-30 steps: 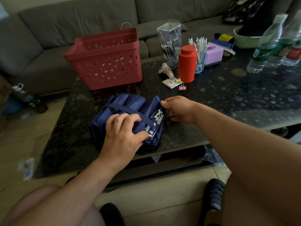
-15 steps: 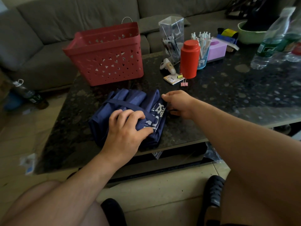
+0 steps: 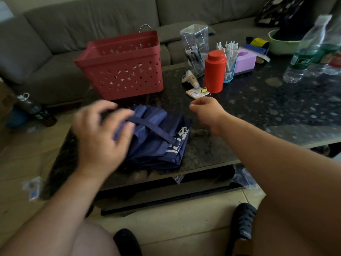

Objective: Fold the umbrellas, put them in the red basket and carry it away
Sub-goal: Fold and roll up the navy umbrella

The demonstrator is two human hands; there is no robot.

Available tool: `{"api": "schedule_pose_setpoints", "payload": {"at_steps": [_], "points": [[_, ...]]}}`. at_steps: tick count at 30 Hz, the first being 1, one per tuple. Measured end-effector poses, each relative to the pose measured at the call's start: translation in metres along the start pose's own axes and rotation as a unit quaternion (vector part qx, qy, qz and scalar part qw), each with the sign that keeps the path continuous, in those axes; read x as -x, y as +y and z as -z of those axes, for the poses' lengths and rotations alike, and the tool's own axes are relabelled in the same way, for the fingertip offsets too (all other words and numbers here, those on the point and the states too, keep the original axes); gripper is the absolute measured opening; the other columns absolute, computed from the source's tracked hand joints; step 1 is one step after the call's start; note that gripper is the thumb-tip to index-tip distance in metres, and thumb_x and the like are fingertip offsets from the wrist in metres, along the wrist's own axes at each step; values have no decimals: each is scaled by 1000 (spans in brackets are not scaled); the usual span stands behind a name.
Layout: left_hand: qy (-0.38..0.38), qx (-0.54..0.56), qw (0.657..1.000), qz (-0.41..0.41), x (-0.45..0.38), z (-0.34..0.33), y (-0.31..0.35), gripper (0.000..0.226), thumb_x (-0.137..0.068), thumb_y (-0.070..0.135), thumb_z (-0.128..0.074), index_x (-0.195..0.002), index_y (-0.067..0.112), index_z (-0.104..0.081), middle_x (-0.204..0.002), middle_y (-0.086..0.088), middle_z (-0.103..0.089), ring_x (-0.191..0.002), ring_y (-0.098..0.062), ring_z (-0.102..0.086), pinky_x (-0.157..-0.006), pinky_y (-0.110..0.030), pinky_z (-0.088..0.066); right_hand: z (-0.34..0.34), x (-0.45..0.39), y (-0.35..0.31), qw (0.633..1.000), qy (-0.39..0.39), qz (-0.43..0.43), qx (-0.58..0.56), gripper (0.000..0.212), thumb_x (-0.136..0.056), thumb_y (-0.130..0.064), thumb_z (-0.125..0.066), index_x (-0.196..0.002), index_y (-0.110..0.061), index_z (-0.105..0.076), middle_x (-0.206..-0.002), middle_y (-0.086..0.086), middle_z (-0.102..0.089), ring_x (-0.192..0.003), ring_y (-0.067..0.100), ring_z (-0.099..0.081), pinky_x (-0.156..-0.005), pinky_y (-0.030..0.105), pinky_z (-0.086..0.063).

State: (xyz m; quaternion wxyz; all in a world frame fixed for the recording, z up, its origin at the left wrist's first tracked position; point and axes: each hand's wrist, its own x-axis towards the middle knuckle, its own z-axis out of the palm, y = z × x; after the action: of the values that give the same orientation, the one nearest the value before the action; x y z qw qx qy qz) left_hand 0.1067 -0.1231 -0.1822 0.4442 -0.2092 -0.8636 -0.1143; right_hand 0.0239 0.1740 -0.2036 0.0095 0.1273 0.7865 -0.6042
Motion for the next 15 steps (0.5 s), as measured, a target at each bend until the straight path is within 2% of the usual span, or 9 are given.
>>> {"api": "schedule_pose_setpoints", "payload": {"at_steps": [2, 4, 5, 6, 8, 10, 11, 12, 15], "points": [[7, -13, 991, 131, -4, 11, -32, 26, -103, 29, -61, -124, 20, -74, -127, -16, -60, -119, -40, -55, -107, -48, -38, 2, 7, -12, 997, 14, 60, 46, 12, -98, -25, -68, -86, -22, -70, -74, -1, -64, -60, 11, -54, -54, 25, -45], [-87, 35, 957, 276, 4, 2, -59, 30, -103, 33, -59, -130, 25, -68, -126, -11, -61, -118, -35, -57, -106, -49, -44, 0, 17, -22, 986, -5, 122, 111, 18, -95, -28, -70, -80, -19, -72, -69, -1, -67, -61, 10, -58, -58, 26, -47], [-139, 89, 921, 353, 9, -9, -70, 34, -102, 39, -58, -134, 29, -65, -127, -7, -63, -119, -32, -59, -105, -49, -46, -3, 24, -26, 977, -24, 151, 146, 18, -94, -29, -71, -80, -18, -75, -70, -1, -70, -62, 7, -59, -60, 27, -48], [-180, 150, 870, 435, 11, -18, -76, 39, -103, 44, -56, -139, 32, -61, -131, -3, -63, -122, -29, -60, -107, -47, -47, -7, 31, -28, 965, -45, 181, 187, 18, -93, -30, -71, -82, -17, -76, -72, -2, -72, -63, 4, -60, -62, 26, -48], [-233, 248, 733, 589, 10, -34, -78, 46, -108, 51, -49, -149, 32, -55, -145, 7, -57, -135, -23, -54, -115, -45, -43, -19, 44, -31, 933, -73, 229, 267, 20, -93, -36, -69, -87, -19, -77, -81, -4, -73, -74, 6, -64, -70, 28, -50], [-270, 319, 618, 666, 6, -41, -72, 43, -110, 53, -44, -141, 29, -62, -139, 6, -64, -131, -23, -58, -111, -44, -46, -34, 49, -31, 917, -98, 230, 310, 31, -96, -44, -65, -88, -16, -76, -86, 0, -72, -83, 16, -65, -75, 33, -49], [-289, 333, 591, 675, 2, -40, -67, 40, -110, 52, -44, -130, 28, -68, -129, 3, -69, -124, -23, -61, -105, -42, -48, -41, 49, -30, 914, -112, 214, 326, 40, -99, -49, -61, -85, -13, -73, -85, 2, -70, -84, 21, -64, -74, 35, -47], [-300, 336, 583, 676, 0, -40, -63, 39, -110, 52, -45, -119, 26, -73, -121, 2, -72, -118, -24, -64, -101, -41, -49, -47, 49, -28, 912, -124, 192, 340, 49, -101, -53, -57, -78, -10, -68, -79, 4, -67, -81, 23, -62, -72, 36, -45], [-297, 340, 597, 663, -6, -38, -55, 43, -108, 54, -49, -104, 24, -80, -111, 1, -77, -109, -24, -67, -97, -41, -50, -55, 47, -23, 945, -166, 113, 258, 57, -100, -51, -62, -60, -15, -44, -57, -3, -47, -55, 14, -45, -55, 28, -37]]}}
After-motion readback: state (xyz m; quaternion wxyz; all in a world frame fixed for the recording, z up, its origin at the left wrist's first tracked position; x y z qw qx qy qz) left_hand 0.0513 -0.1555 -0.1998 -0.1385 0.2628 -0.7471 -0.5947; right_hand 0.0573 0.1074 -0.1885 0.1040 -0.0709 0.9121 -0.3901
